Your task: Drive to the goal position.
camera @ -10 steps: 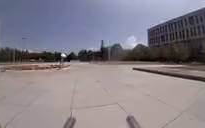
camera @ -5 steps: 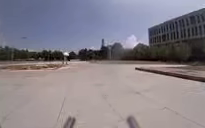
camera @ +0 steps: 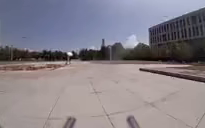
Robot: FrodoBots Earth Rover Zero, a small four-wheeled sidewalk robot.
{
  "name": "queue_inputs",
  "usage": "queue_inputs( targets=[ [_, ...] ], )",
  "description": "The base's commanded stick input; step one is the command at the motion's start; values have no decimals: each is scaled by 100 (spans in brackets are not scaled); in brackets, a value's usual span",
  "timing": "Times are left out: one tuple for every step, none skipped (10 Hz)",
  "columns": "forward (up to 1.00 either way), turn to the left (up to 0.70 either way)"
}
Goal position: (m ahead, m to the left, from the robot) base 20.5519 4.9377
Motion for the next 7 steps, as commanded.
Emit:
queue_inputs(
  targets=[
    [6,2],
    [0,0],
    [0,0],
    [0,0],
    [0,0],
    [0,0],
    [0,0]
  ],
)
